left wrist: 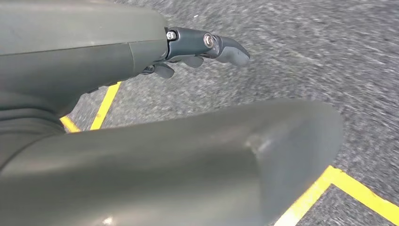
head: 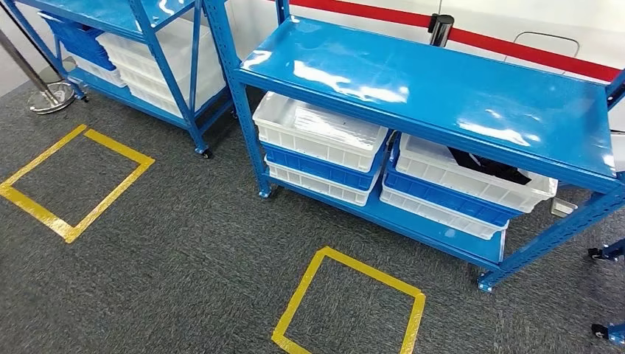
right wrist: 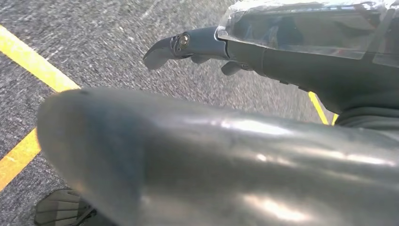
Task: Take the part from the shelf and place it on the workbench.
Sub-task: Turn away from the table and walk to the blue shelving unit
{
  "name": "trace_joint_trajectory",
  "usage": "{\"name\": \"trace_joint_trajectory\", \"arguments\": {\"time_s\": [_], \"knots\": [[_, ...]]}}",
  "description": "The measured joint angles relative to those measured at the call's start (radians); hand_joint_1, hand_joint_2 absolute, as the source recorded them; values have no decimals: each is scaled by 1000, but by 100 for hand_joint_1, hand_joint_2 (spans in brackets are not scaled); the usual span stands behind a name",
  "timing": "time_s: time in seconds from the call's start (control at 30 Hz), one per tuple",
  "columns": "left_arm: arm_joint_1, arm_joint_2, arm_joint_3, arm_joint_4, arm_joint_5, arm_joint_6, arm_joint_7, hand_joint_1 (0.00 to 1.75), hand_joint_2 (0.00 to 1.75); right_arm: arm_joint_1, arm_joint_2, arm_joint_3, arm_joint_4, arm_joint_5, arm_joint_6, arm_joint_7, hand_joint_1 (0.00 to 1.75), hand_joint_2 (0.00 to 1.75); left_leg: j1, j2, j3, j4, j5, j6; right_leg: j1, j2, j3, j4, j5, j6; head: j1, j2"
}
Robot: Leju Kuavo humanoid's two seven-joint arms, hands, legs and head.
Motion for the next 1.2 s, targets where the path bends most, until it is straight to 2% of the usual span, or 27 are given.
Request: {"name": "trace_joint_trajectory", "arguments": {"time_s": [0.03,0.1,0.17,0.2,0.23,0.3,0.33,0.37,0.4,0.43,0.47,0.53,0.57,0.6,0.63,0.67,0.7,0.77,0.8,0.83,0.87,0.9,0.93,1.0,1.07,1.1,1.2], "knots": [[0,1,0,0,0,0,0,0,0,-1,1,0,0,0,0,0,0,0,0,-17,26,-58,23,5,1,10,0,0,0,4,0,0],[-2,2,0,0,-1,0,1,0,0,-1,4,0,0,0,0,0,0,0,-5,-36,47,-105,29,15,-2,26,-4,-3,2,17,-2,0],[-4,1,0,0,-1,0,2,0,0,2,6,0,0,-1,-1,0,0,0,-10,-20,54,-120,34,28,-3,38,-8,-11,7,34,-5,0],[-5,0,-1,0,-1,0,2,0,0,4,6,-1,0,-1,-1,0,0,0,-11,-10,61,-134,41,36,0,30,-13,-6,4,38,-3,0],[-5,-2,-1,0,-2,0,2,0,0,4,6,-3,0,-2,-1,0,0,0,-11,0,68,-148,49,44,4,14,-27,17,-8,37,0,0],[-5,-3,-1,0,-4,-1,3,0,0,1,4,-6,0,-2,-1,0,0,0,-16,24,74,-162,56,54,8,-24,-86,129,-60,24,6,0],[-5,-3,-1,0,-4,-2,4,0,0,0,4,-8,0,-2,-1,0,0,0,-19,36,73,-162,56,56,8,-33,-123,200,-88,20,7,0],[-5,-3,-1,0,-5,-2,5,0,0,1,3,-9,0,-3,-1,0,0,0,-23,47,72,-162,56,57,8,-37,-151,256,-106,20,8,0],[-5,-3,-1,0,-5,-2,6,0,0,3,3,-10,0,-2,-1,0,0,0,-26,57,72,-161,55,58,8,-39,-161,276,-108,24,8,0],[-6,-4,-1,0,-6,-2,7,0,0,5,2,-11,0,-2,-1,1,0,0,-29,67,72,-161,55,57,9,-43,-147,251,-93,31,9,0],[-6,-4,-1,0,-6,-3,9,0,0,6,2,-12,0,-2,-1,1,0,0,-31,76,73,-159,53,56,9,-52,-112,187,-67,38,9,0],[-5,-6,-1,0,-6,-2,10,0,0,2,0,-14,0,-1,-1,1,0,0,-38,96,73,-151,46,49,15,-94,-31,37,-18,39,11,0],[-5,-7,-1,0,-6,-2,11,0,0,0,0,-14,0,0,0,1,0,0,-41,104,73,-147,41,44,17,-108,-8,-5,-4,34,9,0],[-5,-7,-1,0,-6,-1,12,0,0,-1,0,-15,0,0,0,1,0,0,-44,113,74,-143,37,40,21,-114,0,-22,2,27,8,0],[-6,-7,-1,0,-6,0,12,0,0,-1,1,-15,0,1,0,1,0,0,-45,122,76,-142,34,35,23,-104,-2,-21,6,21,6,0],[-6,-7,-1,0,-6,1,13,0,0,0,1,-16,0,1,1,1,0,0,-43,126,78,-139,32,30,17,-92,-1,-22,9,15,5,0],[-7,-8,-1,0,-6,1,15,0,0,2,0,-16,0,1,2,1,0,0,-39,117,78,-131,24,23,13,-82,0,-23,11,9,5,0],[-7,-8,-1,0,-6,3,20,0,0,2,1,-16,0,2,3,1,0,0,-29,74,55,-69,-23,7,3,-64,5,-25,17,-3,0,0],[-6,-8,-1,0,-6,4,22,0,0,2,2,-16,0,3,3,1,0,0,-24,49,30,-8,-60,-1,4,-56,3,-25,19,-6,-3,0],[-5,-8,-1,0,-6,5,25,0,0,3,3,-16,0,6,3,0,0,0,-20,37,-2,62,-95,-6,5,-49,2,-24,21,-9,-4,0],[-4,-8,-1,0,-5,6,27,0,0,4,3,-16,0,9,3,0,0,0,-17,32,-31,122,-116,-10,7,-42,2,-24,21,-10,-4,0],[-4,-8,-1,0,-5,9,29,0,0,5,4,-16,0,12,3,0,0,0,-14,31,-48,153,-119,-12,8,-36,2,-24,21,-10,-5,0],[-4,-8,-1,0,-4,11,30,0,0,6,3,-16,0,14,3,0,0,0,-11,31,-47,144,-101,-13,9,-30,2,-24,21,-10,-5,0],[-4,-8,-1,0,-2,16,34,0,0,6,4,-16,0,16,3,0,0,0,-9,26,12,14,-23,-5,9,-19,6,-24,22,-9,-6,0],[-5,-8,-1,0,-2,20,37,0,0,5,6,-16,0,17,2,0,0,0,-14,19,67,-106,26,8,12,-13,7,-24,22,-4,-5,0],[-6,-7,-1,0,-2,22,39,0,0,5,8,-16,0,17,2,1,0,0,-18,17,76,-128,31,15,12,-13,5,-25,23,1,-6,0],[-7,-9,-1,0,-3,30,44,0,0,5,11,-16,0,17,0,1,0,0,-24,22,76,-144,41,38,16,-15,-1,-26,25,22,-7,0]]}}
